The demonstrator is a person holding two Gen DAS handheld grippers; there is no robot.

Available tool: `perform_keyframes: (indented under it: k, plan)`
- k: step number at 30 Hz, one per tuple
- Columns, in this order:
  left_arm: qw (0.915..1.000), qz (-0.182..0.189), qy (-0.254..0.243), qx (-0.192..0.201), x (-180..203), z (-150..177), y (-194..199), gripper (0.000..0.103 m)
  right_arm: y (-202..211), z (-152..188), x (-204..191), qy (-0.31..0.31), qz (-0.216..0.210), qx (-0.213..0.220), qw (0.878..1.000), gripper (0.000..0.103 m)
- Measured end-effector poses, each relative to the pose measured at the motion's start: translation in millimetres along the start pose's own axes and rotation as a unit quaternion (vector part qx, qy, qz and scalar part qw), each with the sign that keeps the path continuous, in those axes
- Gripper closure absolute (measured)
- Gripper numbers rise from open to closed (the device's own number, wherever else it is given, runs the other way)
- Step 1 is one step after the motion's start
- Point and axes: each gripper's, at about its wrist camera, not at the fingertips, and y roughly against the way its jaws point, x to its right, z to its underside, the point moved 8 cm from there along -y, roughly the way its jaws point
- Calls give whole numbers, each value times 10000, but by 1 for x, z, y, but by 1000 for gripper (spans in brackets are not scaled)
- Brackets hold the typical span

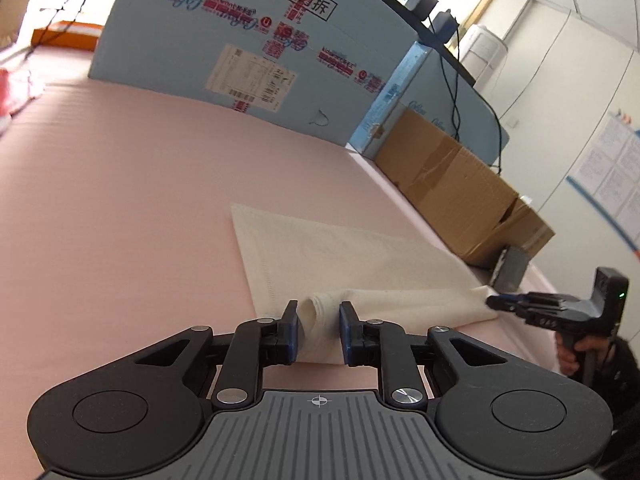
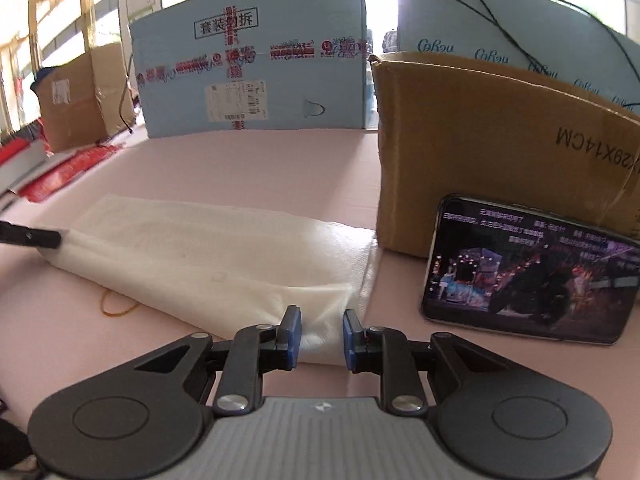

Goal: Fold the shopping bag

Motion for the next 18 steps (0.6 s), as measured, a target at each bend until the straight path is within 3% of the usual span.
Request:
perform_keyframes:
  k: [2, 3, 4, 6, 8, 10, 14, 15, 16, 18]
  plan:
    - [9958, -640, -656, 17, 8, 0, 0, 66, 1, 3, -4, 195, 108, 73, 9997, 83]
    - [9892, -1050, -1017, 85, 12, -1, 1, 50, 2, 4, -7, 337, 194, 109, 9992, 83]
    - [9796, -1457, -1374, 153, 15, -2, 3, 45, 2, 5, -10, 475, 280, 141, 9984, 83]
    - [9579, -2133, -1891, 352, 21, -7, 9, 45, 4, 7, -16, 722, 443, 203, 9962, 83]
    - [9412, -2510, -2146, 710, 31, -17, 18, 45, 5, 9, -22, 926, 593, 259, 9936, 83]
    - [9341, -2531, -2295, 1039, 45, -24, 24, 45, 6, 9, -25, 988, 652, 284, 9926, 83]
    - [9350, -1862, -2707, 1333, 93, -26, 13, 46, 7, 9, -26, 921, 647, 311, 9932, 83]
    - [9392, -1586, -2781, 1241, 104, -22, 4, 47, 8, 9, -25, 900, 640, 317, 9934, 83]
    - [9433, -1321, -2844, 1085, 113, -19, -7, 58, 8, 8, -25, 879, 634, 322, 9936, 83]
    - [9474, -940, -2966, 750, 127, -10, -28, 68, 8, 8, -24, 840, 617, 335, 9940, 83]
